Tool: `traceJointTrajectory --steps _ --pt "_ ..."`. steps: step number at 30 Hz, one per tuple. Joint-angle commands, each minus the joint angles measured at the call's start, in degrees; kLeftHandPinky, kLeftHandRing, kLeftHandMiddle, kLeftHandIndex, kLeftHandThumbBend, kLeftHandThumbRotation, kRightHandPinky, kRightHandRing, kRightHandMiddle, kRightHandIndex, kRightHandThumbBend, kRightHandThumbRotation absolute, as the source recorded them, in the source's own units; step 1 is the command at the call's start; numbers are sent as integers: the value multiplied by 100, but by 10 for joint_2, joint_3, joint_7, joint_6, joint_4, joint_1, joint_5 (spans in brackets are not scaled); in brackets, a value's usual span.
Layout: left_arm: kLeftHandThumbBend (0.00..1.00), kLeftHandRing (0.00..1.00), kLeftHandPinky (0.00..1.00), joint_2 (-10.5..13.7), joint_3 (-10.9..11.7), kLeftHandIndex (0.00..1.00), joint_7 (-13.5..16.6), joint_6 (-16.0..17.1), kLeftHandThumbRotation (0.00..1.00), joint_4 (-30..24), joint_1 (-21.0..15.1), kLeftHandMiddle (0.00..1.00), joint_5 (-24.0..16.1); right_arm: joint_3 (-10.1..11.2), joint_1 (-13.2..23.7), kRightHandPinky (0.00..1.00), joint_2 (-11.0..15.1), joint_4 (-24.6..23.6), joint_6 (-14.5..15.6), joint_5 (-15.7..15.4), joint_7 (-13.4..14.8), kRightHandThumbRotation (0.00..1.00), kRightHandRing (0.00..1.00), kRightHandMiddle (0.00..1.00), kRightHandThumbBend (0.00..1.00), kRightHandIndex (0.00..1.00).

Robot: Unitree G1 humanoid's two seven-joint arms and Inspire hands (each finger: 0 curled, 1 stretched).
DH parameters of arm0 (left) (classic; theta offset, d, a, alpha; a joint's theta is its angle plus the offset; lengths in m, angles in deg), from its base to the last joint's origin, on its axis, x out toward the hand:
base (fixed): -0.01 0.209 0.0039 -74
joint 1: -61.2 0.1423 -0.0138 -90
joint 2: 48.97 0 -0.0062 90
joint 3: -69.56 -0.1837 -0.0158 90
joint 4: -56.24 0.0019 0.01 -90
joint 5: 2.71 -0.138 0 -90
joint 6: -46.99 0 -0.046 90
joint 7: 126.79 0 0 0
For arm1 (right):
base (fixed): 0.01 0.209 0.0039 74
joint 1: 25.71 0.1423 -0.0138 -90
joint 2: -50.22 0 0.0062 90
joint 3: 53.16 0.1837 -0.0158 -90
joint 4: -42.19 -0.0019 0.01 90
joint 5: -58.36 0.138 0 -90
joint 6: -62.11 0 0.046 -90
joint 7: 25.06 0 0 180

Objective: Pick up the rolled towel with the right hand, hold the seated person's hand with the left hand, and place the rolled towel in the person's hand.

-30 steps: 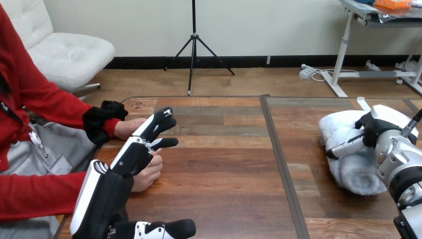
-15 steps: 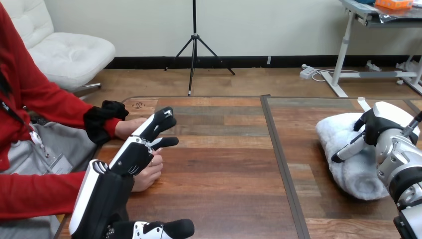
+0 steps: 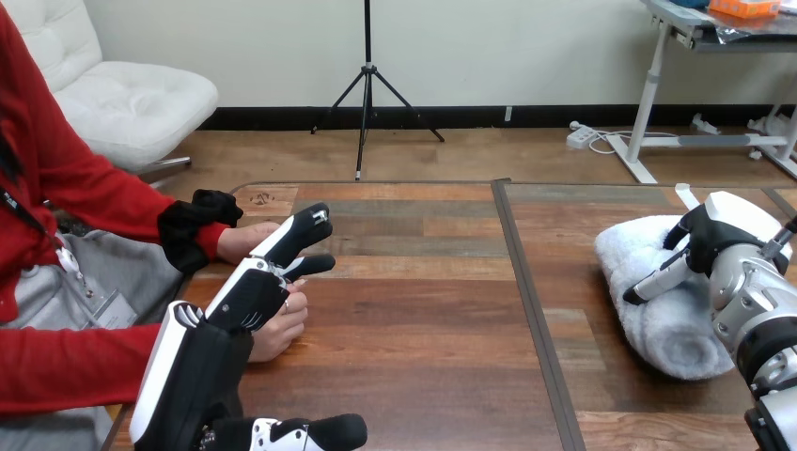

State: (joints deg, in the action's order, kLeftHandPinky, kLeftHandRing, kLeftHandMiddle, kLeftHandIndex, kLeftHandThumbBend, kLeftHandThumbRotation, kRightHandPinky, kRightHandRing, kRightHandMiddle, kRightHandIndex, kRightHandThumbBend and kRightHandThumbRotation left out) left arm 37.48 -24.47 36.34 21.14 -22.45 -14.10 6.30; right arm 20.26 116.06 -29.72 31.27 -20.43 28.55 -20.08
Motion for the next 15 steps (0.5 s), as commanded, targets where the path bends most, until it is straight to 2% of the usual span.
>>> traceJointTrajectory --steps 1,3,6,11,15 --pt "100 89 80 -2 1 86 2 12 46 -31 -29 91 9 19 -18 37 -19 -6 -23 20 -6 0 56 63 85 53" --pt "100 89 80 0 0 86 0 10 46 -33 -28 91 11 26 -19 36 -19 -7 -31 29 -8 0 54 62 85 54" --pt "100 89 81 3 -5 86 -3 5 46 -37 -26 91 19 34 -21 35 -18 -9 -41 38 -14 0 53 60 84 49" --pt "100 90 82 1 -5 86 -7 8 45 -34 -29 91 22 38 -21 38 -18 -12 -53 45 -14 0 58 64 84 47" --pt "100 90 82 0 -3 86 -9 14 45 -29 -32 91 21 56 -24 41 -19 -17 -77 64 -17 0 61 66 85 47"
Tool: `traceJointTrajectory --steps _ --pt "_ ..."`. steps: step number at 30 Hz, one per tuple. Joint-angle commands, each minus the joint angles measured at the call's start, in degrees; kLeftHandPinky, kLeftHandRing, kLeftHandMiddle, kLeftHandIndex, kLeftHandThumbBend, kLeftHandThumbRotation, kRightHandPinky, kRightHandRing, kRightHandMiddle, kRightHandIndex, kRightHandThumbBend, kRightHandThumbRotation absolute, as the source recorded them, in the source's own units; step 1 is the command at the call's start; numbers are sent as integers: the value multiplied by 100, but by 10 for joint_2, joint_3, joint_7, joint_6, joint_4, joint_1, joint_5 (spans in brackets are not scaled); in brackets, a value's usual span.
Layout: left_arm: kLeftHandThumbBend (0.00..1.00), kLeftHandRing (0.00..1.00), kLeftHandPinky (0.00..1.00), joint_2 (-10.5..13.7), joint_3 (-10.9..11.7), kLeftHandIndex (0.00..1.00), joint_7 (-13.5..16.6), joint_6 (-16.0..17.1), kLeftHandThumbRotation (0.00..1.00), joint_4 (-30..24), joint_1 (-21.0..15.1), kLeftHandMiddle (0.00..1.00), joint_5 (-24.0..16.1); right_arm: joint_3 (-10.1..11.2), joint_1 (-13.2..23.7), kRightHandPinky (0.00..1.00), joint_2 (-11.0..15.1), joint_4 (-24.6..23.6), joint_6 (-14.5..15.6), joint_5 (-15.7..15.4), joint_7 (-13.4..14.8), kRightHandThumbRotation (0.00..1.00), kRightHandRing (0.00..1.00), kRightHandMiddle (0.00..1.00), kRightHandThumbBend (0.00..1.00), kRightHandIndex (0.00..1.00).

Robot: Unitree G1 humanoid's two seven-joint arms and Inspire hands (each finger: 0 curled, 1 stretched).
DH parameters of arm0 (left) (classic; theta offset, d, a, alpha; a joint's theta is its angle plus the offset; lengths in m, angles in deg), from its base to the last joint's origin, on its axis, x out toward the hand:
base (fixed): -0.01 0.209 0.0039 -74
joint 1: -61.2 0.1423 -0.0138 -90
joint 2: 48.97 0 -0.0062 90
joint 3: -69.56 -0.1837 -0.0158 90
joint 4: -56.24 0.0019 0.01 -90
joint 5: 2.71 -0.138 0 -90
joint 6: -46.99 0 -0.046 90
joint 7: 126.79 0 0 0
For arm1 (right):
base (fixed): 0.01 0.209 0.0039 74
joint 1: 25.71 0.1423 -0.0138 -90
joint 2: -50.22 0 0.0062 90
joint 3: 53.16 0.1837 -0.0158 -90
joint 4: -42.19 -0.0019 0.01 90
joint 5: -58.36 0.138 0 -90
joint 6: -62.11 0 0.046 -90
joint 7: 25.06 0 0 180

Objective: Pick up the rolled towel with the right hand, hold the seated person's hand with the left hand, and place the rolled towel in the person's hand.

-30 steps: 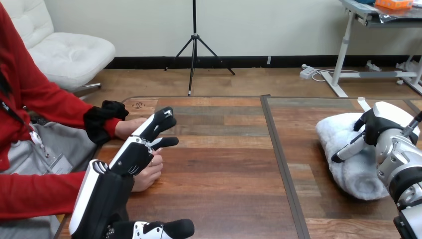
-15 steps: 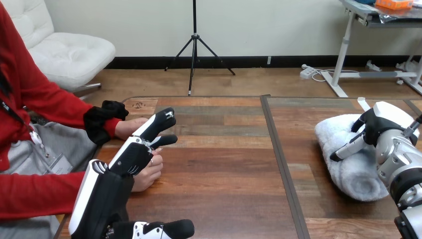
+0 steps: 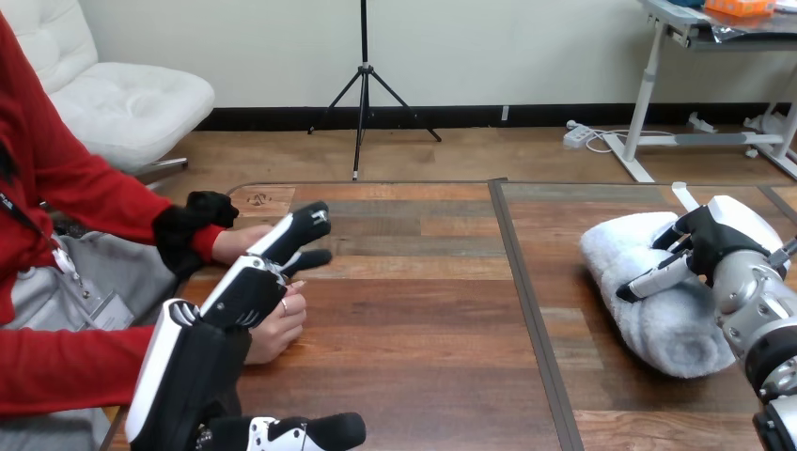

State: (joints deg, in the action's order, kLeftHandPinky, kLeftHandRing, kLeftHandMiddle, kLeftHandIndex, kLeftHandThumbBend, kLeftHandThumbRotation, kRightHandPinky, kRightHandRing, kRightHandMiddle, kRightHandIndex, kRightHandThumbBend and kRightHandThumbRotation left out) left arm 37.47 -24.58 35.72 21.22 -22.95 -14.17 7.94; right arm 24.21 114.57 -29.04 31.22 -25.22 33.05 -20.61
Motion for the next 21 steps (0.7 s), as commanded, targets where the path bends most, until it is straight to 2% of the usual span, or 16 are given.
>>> traceJointTrajectory --steps 1,3,7,8,11,12,14,17,18,19,21 --pt "100 90 82 -1 -1 86 -2 15 45 -23 -32 91 3 21 -11 44 -26 -17 -35 25 -13 0 63 67 85 46" --pt "100 89 82 -2 2 86 -1 15 45 -24 -31 91 0 26 -12 49 -27 -19 -44 31 -11 0 67 69 84 46" --pt "100 88 80 -13 12 85 10 13 45 -26 -29 90 -14 43 -14 52 -30 -25 -60 51 -17 0 68 69 84 45" --pt "100 88 80 -10 9 85 6 13 46 -25 -30 90 -9 41 -15 52 -29 -26 -67 50 -18 0 67 68 84 44" --pt "100 88 80 -3 2 85 0 13 45 -25 -32 90 0 35 -17 61 -28 -28 -77 45 -17 0 74 73 82 47" --pt "100 88 80 -3 3 85 0 12 45 -24 -30 90 0 48 -18 62 -30 -30 -81 60 -24 0 75 74 81 47" --pt "100 88 80 -4 6 85 1 13 45 -23 -29 90 -4 65 -20 57 -33 -33 -95 78 -31 0 68 69 81 46" --pt "100 88 80 -5 9 85 2 15 46 -21 -31 90 -8 70 -25 52 -34 -38 -117 87 -31 0 62 63 80 46" --pt "100 88 80 -5 9 86 2 16 47 -21 -31 90 -8 71 -27 47 -34 -40 -123 90 -31 0 55 58 79 46" --pt "100 88 80 -5 9 86 1 16 47 -20 -32 90 -8 72 -28 45 -34 -41 -128 93 -31 0 53 56 79 46" --pt "100 88 80 -5 8 86 1 16 47 -20 -33 90 -6 83 -31 42 -36 -45 -144 107 -38 0 49 53 79 46"
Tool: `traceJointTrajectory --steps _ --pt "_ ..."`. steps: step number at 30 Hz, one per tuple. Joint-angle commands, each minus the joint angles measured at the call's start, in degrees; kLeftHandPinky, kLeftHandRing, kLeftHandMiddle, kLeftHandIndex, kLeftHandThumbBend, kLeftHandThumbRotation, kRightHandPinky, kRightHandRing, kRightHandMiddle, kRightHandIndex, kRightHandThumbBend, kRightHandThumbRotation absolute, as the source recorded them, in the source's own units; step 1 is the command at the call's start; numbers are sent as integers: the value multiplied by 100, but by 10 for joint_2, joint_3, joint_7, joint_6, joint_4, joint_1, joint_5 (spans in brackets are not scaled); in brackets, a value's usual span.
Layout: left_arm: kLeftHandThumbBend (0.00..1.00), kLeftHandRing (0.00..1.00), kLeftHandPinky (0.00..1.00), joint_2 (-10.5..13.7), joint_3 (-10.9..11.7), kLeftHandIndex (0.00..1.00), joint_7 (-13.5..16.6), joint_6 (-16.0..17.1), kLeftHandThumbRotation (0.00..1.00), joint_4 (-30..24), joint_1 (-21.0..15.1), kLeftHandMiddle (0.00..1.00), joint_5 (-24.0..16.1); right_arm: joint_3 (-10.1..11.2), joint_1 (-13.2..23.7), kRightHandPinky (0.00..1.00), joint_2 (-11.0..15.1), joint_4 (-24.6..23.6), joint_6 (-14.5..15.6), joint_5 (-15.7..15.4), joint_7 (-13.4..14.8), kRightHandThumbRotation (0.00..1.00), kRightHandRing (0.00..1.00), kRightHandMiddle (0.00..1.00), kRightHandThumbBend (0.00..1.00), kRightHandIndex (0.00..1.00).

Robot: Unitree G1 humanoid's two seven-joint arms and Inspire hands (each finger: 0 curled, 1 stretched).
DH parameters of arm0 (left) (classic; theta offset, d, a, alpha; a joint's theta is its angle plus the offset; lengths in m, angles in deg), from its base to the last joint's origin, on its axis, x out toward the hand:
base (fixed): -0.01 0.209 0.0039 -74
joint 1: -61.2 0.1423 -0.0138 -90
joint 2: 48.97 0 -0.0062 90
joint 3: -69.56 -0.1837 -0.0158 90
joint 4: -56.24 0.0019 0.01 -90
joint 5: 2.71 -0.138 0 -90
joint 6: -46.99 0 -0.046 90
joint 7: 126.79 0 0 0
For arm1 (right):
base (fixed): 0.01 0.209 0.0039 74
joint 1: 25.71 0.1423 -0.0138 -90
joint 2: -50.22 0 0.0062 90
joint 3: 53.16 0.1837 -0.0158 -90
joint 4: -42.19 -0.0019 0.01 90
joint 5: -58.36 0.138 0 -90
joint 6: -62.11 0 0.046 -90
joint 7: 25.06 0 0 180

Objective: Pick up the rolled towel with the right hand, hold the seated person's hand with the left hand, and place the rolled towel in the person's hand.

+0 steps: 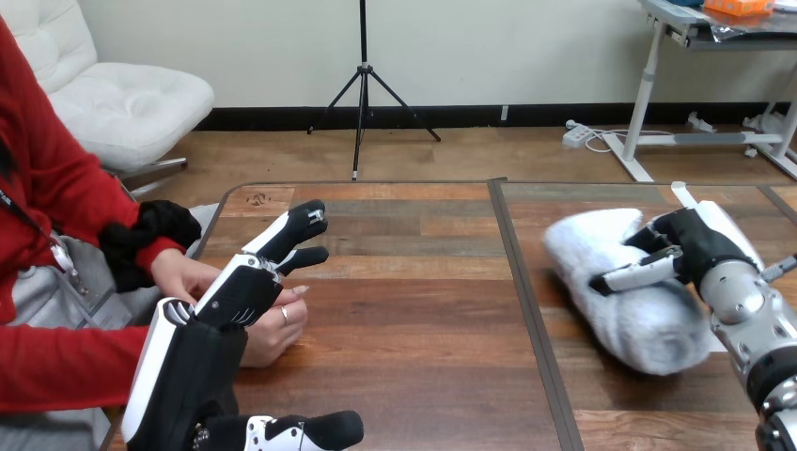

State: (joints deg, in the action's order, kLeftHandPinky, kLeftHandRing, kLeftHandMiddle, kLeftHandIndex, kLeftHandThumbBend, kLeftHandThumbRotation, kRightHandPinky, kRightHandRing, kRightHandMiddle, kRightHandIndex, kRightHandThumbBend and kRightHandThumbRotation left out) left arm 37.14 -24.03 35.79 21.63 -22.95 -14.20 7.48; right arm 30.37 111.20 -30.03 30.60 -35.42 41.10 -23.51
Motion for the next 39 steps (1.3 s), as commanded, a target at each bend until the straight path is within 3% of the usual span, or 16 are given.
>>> traceJointTrajectory --steps 1,13,21,29,34,39 --pt "100 88 80 -2 2 86 0 12 47 -19 -33 90 -1 25 1 40 -27 -40 -46 30 -12 0 47 51 78 46" --pt "100 89 81 5 -6 85 -7 -9 46 -26 -25 90 17 82 -23 33 -44 -69 -107 109 -54 0 38 46 73 45" --pt "100 88 79 6 -3 85 -11 -6 47 -22 -26 90 18 118 -47 31 -62 -106 -146 165 -96 0 34 43 69 41" --pt "100 89 78 9 0 86 -17 -3 48 -18 -29 91 17 138 -73 30 -75 -135 -191 200 -129 0 33 43 64 40" --pt "100 88 78 9 1 86 -19 -4 48 -17 -29 91 20 145 -85 29 -82 -150 -210 214 -140 0 32 43 62 39" --pt "100 88 77 9 1 86 -21 -9 47 -20 -26 90 24 164 -99 27 -96 -177 -204 255 -171 0 32 42 60 38"
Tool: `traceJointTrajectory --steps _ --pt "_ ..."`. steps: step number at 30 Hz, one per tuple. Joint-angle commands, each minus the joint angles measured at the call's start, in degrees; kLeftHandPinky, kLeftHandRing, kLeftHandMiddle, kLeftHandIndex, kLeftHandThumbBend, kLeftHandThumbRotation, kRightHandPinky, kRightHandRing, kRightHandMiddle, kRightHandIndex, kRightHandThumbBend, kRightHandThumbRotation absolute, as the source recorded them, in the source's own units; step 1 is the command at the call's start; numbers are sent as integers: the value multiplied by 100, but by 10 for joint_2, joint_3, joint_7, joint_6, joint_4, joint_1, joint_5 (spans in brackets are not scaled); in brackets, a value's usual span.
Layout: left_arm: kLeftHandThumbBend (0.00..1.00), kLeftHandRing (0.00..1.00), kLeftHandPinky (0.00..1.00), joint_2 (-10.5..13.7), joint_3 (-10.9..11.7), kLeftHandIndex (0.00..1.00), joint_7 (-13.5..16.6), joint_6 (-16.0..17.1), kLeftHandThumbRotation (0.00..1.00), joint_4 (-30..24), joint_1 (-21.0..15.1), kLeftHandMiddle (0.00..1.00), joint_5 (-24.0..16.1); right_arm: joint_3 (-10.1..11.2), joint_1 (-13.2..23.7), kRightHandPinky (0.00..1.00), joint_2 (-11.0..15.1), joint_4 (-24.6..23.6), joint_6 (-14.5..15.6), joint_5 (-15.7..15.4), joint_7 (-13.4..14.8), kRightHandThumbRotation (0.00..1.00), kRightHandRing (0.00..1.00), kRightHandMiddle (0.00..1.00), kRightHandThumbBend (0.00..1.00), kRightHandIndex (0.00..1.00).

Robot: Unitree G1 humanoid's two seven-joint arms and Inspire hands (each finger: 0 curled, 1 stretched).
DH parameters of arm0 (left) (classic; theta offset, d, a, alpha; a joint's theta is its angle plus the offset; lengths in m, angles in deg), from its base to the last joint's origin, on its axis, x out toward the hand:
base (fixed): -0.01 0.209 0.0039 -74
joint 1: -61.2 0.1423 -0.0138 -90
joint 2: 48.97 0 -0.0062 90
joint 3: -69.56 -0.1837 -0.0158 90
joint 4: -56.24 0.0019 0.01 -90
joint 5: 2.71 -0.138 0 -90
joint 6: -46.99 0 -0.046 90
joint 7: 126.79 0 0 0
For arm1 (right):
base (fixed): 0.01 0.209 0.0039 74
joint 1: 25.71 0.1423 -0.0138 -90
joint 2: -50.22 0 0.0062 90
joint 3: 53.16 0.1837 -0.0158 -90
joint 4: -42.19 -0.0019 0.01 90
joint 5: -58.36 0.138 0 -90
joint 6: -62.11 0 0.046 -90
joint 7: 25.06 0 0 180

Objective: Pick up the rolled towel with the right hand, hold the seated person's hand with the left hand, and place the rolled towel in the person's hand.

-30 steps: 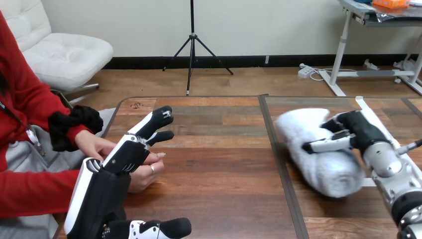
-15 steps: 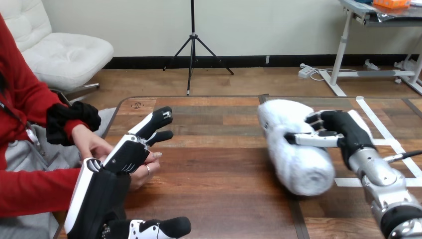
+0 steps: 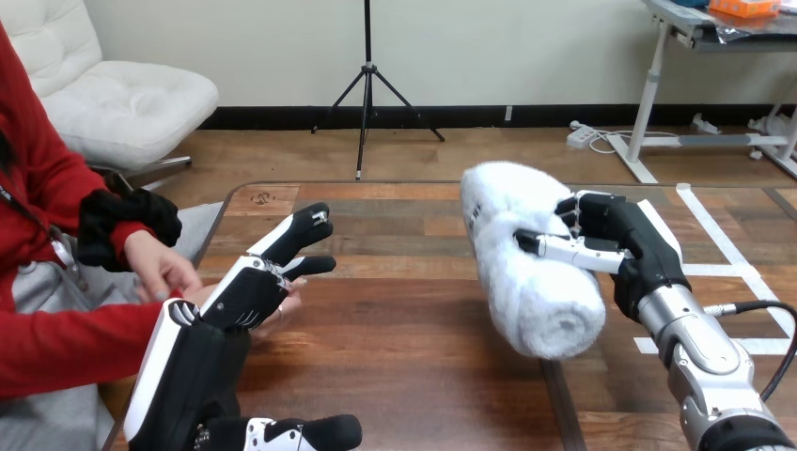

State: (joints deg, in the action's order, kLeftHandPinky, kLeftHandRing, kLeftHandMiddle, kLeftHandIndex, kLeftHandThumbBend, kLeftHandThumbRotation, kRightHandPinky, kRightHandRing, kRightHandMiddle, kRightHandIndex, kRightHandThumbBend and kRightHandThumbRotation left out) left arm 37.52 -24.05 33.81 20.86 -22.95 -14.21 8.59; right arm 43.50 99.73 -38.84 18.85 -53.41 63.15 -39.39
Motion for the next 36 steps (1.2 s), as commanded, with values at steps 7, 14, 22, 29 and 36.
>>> traceJointTrajectory --steps 7,14,22,29,36 --pt "100 88 76 2 15 86 4 9 49 -14 -28 90 -7 40 -7 26 -22 -101 -25 59 -29 0 31 41 60 37" --pt "100 87 76 8 15 87 0 7 51 -15 -29 90 -3 48 -33 25 -37 -148 -28 79 -44 0 29 38 58 37" --pt "100 88 78 16 13 87 -6 6 49 -11 -30 91 7 52 -52 23 -47 -174 -48 90 -62 0 26 37 58 36" --pt "100 89 79 19 15 87 -8 4 49 -10 -30 91 7 58 -66 22 -58 -195 -49 112 -82 0 25 37 57 36" --pt "100 89 78 20 18 87 -9 6 49 -9 -30 91 6 60 -77 20 -65 -215 -53 120 -91 0 23 35 56 35"
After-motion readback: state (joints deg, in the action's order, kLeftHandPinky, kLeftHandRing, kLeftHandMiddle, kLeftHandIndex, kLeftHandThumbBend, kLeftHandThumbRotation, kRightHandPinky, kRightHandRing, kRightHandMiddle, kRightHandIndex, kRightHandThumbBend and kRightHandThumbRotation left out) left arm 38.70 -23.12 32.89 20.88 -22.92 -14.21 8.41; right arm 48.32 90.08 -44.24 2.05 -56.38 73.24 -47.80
